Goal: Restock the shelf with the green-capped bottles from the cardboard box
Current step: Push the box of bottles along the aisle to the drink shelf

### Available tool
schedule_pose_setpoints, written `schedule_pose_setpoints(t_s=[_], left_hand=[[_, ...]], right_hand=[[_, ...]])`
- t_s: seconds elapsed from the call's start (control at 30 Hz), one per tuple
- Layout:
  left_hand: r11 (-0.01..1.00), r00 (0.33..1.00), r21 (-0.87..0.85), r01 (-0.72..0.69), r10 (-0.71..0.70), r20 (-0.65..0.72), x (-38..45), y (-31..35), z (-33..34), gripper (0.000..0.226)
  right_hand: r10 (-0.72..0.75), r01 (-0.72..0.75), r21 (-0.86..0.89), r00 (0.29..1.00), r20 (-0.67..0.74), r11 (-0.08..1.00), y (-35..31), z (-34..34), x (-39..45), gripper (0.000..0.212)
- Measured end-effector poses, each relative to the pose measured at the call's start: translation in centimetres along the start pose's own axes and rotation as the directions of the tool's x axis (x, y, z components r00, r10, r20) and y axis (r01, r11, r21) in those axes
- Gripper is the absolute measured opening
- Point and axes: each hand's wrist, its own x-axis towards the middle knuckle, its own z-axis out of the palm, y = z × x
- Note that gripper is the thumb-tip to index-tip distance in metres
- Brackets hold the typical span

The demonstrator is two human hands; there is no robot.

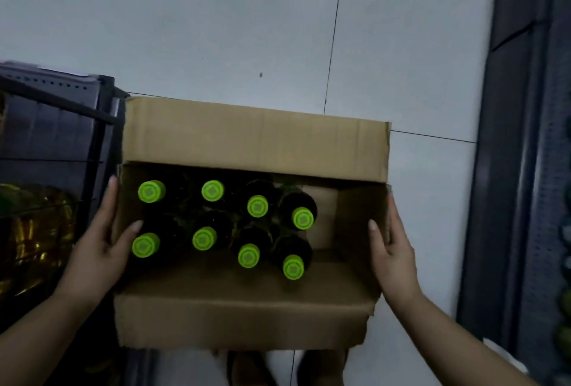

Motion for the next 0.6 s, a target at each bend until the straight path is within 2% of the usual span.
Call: schedule_pose_setpoints(t_s=[0.17, 0.3, 0.43, 0.6], left_hand=[[0.989, 0.998, -0.138, 0.045, -0.05, -0.028, -0.2, 0.7, -0.3, 0.077], [0.971, 0.996, -0.228, 0.066, -0.076, -0.036, -1.7, 2.9, 0.1, 0.07], [0.972, 0.995, -0.219, 0.085, -0.094, -0.029, -4.3, 5.4, 0.1, 0.07], [0.986, 0.998, -0.164, 0.029, -0.021, 0.051, -8.4, 9.9, -1.3, 0.072]], right_hand=[[0.04, -0.048, 0.162, 0.998, 0.051, 0.986, -0.2, -0.8, -0.2, 0.051], [0.048, -0.06, 0.23, 0.997, 0.058, 0.971, -1.3, -2.9, -1.1, 0.048], [0.074, -0.081, 0.237, 0.996, 0.039, 0.968, -2.9, -6.4, -3.5, 0.048], [0.16, -0.149, 0.209, 0.986, -0.037, 0.966, -6.4, -12.7, -7.7, 0.041]])
